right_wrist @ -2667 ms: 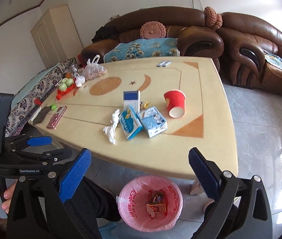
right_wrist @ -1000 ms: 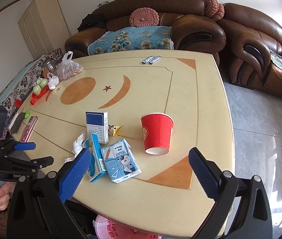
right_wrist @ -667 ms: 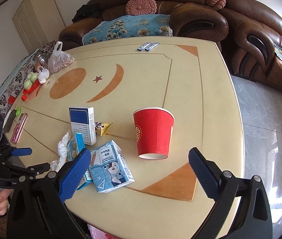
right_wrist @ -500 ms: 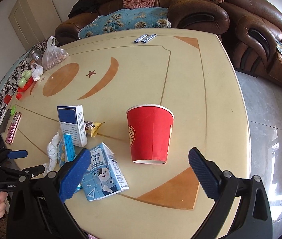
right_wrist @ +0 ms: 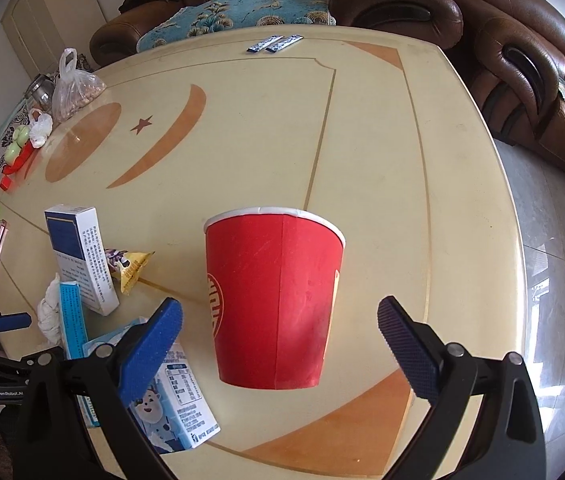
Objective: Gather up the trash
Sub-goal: 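Grasp the white tissue with the left tool while the right tool grasps the red cup, then lift the tissue and red cup and carry them toward the bin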
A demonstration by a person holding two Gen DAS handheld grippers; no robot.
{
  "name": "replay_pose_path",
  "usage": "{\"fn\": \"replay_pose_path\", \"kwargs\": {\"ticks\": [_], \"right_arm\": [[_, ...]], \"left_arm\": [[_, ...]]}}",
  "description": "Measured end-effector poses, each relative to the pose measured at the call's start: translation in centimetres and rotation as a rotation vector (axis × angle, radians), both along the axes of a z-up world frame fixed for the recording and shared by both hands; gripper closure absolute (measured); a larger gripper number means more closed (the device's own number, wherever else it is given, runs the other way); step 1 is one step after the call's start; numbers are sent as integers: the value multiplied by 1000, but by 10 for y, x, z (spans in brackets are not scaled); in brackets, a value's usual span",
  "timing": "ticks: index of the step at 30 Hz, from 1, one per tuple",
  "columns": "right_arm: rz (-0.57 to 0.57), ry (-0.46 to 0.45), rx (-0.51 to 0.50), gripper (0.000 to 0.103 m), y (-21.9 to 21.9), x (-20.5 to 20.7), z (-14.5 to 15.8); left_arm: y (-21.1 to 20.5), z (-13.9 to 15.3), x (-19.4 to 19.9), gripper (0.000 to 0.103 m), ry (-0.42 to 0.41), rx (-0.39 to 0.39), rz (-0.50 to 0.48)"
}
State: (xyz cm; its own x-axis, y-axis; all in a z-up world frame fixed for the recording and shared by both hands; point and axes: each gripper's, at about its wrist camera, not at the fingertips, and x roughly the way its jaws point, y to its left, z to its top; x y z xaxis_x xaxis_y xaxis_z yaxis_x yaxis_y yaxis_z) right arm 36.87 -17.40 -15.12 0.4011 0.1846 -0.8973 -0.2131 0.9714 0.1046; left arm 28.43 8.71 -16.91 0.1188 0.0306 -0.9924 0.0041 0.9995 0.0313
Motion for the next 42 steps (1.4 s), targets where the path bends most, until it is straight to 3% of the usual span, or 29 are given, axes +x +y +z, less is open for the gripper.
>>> {"fn": "replay_pose_path", "kwargs": {"ticks": [7,9,11,14,18,22,29,36,42], "right_arm": [[16,-12,-36,8,5,2,-8],[20,-15,-44,16,6,2,-10],[27,5,-34,33,6,3,-15],[26,-8,-40,36,6,3,-18],[16,-16,-32,39,2,2,-15],[4,-65,-73,40,3,-7,-3],[12,-126,-75,40,4,-26,25],[18,-172,-53,40,4,-58,60],[41,-257,-51,39,10,-112,109]], "left_arm": [[1,-1,4,19,-19,-9,-2],[3,-3,9,21,-27,-9,-10],[2,-1,12,30,-33,-20,-27],[-11,3,14,45,-39,-17,-52],[-20,5,13,78,-34,-13,-65],[-19,7,11,89,-36,-41,-56],[-12,18,-1,92,-84,-47,-31],[-4,63,-31,92,-194,-40,-20],[-8,102,-59,92,-300,-38,-41]]}}
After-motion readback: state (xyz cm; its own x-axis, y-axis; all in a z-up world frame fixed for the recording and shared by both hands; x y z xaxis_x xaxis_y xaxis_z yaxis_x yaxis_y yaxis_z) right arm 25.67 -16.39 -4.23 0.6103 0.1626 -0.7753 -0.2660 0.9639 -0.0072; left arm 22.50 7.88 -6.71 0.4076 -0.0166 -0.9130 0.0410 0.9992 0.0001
